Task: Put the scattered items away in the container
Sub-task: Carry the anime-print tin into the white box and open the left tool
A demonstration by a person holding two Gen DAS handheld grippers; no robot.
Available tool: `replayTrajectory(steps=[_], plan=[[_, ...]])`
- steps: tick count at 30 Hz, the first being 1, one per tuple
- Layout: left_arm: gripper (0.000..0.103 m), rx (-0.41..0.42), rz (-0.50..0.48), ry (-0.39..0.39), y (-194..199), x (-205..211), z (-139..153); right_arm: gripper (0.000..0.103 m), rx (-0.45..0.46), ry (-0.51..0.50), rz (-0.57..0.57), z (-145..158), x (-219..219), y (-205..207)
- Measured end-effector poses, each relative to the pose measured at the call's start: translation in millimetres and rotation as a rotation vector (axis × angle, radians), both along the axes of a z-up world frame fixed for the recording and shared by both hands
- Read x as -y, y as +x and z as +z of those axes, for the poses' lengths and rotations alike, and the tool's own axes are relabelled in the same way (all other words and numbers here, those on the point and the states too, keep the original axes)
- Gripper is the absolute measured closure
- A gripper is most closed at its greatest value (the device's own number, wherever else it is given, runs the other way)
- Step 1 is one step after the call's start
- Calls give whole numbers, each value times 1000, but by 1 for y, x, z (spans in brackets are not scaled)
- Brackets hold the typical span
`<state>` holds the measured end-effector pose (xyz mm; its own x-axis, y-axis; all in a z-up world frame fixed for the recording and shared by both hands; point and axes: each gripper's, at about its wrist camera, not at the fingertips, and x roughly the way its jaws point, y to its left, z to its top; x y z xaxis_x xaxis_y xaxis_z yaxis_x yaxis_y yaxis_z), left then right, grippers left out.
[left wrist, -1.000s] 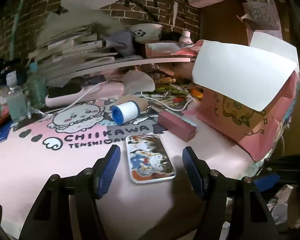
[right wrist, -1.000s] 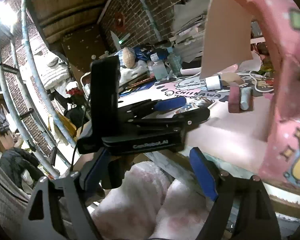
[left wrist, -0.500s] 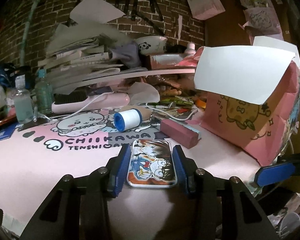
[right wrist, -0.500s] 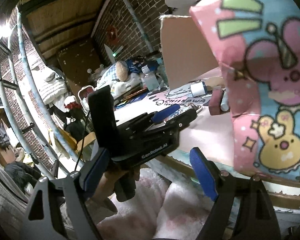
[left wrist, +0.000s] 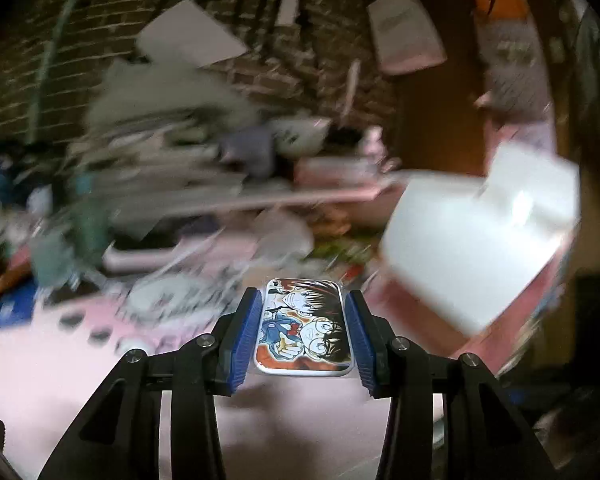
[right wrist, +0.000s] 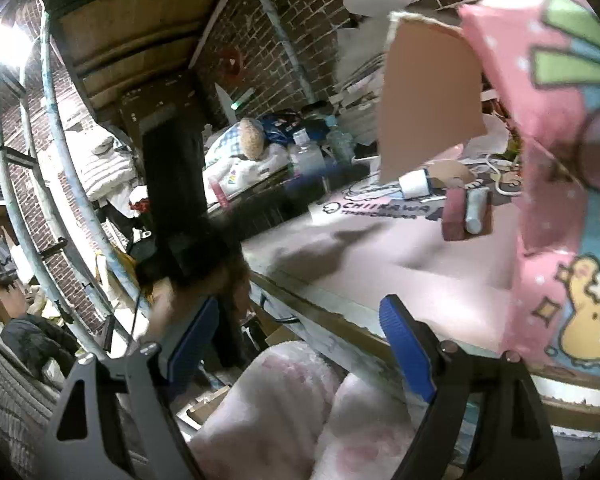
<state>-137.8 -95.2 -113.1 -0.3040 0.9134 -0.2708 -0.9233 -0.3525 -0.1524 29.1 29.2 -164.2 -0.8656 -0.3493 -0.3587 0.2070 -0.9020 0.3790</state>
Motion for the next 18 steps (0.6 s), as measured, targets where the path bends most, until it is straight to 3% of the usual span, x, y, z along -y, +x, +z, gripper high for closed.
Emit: replayTrajectory(steps=[3,5,9,11,15,18], plan=[[65,56,-137,48,-5,-8,39,22,-10,0,11,2,2,0],[64,77,-239,40,-2,-23,63,22,-11,1,16,2,3,2],[64,149,-464,-43,16,-73,96,22,-5,-6,25,0,2,4],[64,208,-551,-124,25,-102,98,22,-3,-10,26,-1,1,6],[64,279,-575,-311,39,-149,87,22,-11,-23,23,1,-2,9],[64,305,-561,-397,45,-167,78,22,-14,-42,21,1,-6,10]])
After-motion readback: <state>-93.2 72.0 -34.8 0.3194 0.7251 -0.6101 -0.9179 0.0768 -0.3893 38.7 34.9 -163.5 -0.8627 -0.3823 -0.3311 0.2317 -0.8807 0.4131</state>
